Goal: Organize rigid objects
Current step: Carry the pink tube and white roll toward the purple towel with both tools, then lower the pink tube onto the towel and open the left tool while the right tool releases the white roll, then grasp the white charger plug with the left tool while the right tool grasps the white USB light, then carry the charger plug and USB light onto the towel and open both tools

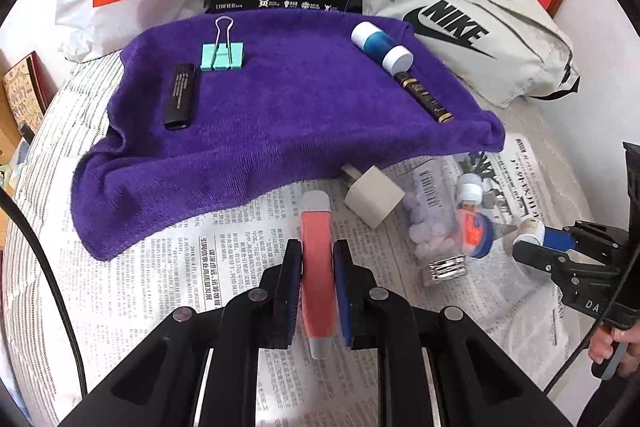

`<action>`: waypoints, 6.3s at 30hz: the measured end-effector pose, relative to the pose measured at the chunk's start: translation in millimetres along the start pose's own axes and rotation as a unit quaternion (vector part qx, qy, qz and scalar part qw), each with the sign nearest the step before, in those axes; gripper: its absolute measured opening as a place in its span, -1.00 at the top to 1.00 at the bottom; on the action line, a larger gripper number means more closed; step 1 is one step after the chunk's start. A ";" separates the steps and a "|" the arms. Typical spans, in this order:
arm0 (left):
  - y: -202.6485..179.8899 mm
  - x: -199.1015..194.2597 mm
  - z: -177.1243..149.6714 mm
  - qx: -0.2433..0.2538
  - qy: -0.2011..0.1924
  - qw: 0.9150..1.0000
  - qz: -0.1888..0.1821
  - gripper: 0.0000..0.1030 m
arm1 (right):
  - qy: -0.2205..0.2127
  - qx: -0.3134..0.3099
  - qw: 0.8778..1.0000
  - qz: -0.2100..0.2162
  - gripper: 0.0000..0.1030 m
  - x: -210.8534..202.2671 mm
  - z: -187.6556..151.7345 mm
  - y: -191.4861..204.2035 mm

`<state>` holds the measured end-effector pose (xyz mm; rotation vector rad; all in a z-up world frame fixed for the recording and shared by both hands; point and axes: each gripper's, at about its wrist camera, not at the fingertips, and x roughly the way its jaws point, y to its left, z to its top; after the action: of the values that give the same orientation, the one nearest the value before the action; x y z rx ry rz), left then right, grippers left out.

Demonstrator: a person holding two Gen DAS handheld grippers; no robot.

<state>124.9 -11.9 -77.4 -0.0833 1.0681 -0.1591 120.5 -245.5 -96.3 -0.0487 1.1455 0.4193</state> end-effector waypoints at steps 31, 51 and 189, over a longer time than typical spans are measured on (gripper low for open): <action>56.9 -11.6 83.2 -0.019 -0.053 0.997 0.044 0.69 | -0.050 -0.027 0.998 0.002 0.39 -3.6 126.7 -1.3; 73.1 52.3 112.3 -0.030 -0.014 0.999 0.034 0.69 | 0.005 -0.061 0.998 0.016 0.39 82.8 155.1 23.3; 27.3 9.7 9.9 -0.014 0.013 1.000 0.021 0.50 | -0.008 0.012 0.999 0.030 0.42 12.9 55.7 -0.5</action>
<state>140.5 13.3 -84.9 -0.0839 1.0968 -0.1074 173.7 -228.2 -84.5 0.0105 1.1378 0.4576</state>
